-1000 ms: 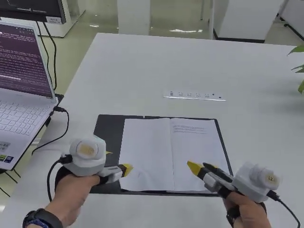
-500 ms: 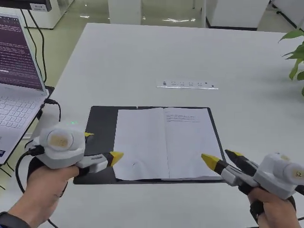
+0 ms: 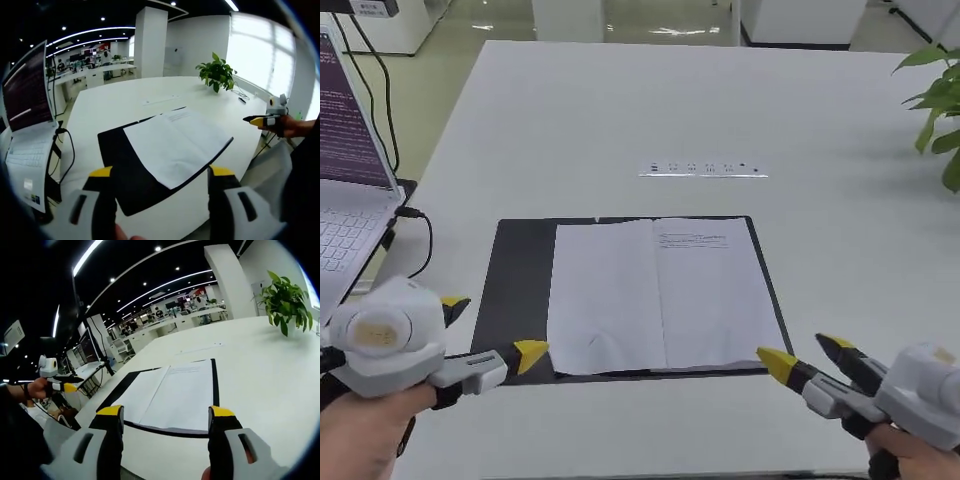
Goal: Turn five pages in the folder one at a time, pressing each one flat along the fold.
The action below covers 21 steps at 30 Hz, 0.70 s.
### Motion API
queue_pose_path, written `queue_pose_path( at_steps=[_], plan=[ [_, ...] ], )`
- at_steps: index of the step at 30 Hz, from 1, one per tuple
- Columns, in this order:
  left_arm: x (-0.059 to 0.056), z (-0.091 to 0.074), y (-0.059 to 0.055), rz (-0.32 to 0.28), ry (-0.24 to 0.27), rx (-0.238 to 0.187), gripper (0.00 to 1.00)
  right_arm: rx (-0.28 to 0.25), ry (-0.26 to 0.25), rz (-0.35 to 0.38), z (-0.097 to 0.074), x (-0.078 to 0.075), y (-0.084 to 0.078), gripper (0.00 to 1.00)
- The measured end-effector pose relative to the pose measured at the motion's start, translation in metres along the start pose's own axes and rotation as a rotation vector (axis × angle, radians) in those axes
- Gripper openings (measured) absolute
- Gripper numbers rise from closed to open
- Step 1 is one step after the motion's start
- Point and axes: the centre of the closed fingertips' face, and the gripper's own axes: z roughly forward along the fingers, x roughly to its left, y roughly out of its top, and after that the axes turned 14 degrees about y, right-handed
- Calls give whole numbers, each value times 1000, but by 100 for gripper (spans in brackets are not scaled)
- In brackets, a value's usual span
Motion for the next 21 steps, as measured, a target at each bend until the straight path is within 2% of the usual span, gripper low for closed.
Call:
queue_pose_path(
  at_steps=[3,15,21],
  plan=[
    [-2,1,1,-18,4,-6,75,-2,-1,5,-1,-1,0,68],
    [-9,8,1,-1,-5,13,75,-6,-6,21,-6,-7,0,67],
    [-23,15,2,24,-33,24,74,6,-4,31,-8,-6,-6,67]
  ],
)
